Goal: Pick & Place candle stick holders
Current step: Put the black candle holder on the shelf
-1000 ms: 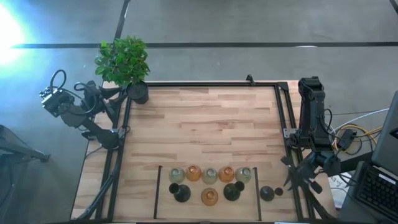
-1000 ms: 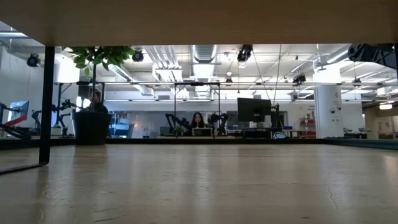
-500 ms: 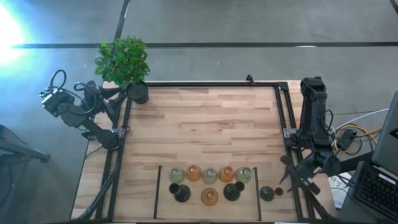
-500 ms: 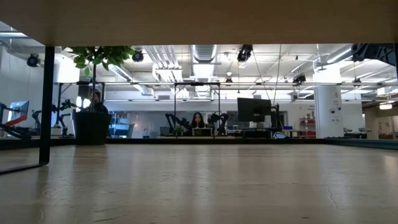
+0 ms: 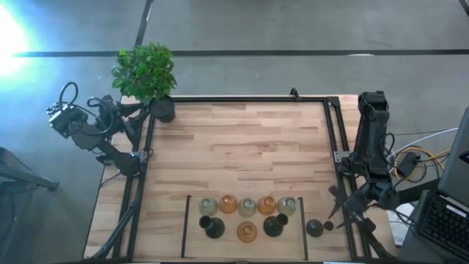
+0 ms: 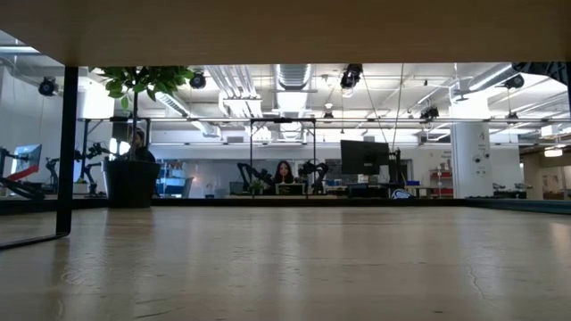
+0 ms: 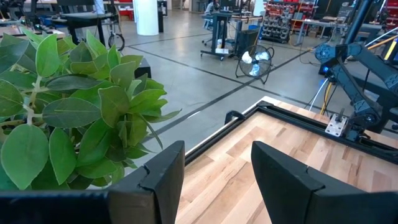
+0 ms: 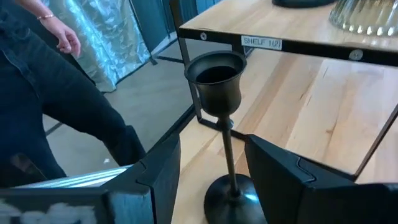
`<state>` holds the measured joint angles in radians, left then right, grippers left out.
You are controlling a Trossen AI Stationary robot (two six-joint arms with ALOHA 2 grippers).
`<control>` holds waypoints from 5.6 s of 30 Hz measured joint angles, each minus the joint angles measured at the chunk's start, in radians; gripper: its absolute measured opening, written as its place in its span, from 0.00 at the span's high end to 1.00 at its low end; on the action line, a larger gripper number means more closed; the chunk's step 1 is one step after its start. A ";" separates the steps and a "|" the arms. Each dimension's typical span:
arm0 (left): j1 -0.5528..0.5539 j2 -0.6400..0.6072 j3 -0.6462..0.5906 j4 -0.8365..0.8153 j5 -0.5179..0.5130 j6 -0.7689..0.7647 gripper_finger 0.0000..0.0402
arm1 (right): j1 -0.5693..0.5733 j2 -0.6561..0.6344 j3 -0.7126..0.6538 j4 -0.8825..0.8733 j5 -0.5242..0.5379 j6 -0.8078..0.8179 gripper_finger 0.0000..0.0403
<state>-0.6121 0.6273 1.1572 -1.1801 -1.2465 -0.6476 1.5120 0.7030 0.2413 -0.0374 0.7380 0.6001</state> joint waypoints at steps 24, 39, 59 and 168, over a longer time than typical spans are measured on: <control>0.000 0.000 0.000 0.000 0.000 0.000 0.53 | -0.146 0.068 0.002 0.068 -0.168 0.014 0.62; 0.000 0.000 0.000 0.000 0.000 0.000 0.53 | -0.233 0.039 -0.003 0.011 -0.238 -0.030 0.66; 0.000 0.000 0.000 0.000 0.000 0.000 0.53 | -0.264 0.053 -0.003 0.027 -0.310 -0.024 0.69; 0.000 0.000 0.000 0.000 0.000 0.000 0.53 | -0.358 0.991 1.782 -0.839 0.119 0.216 0.98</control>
<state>-0.6121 0.6273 1.1572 -1.1800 -1.2465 -0.6474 1.1537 1.6941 2.0232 -0.8762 0.8573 0.8161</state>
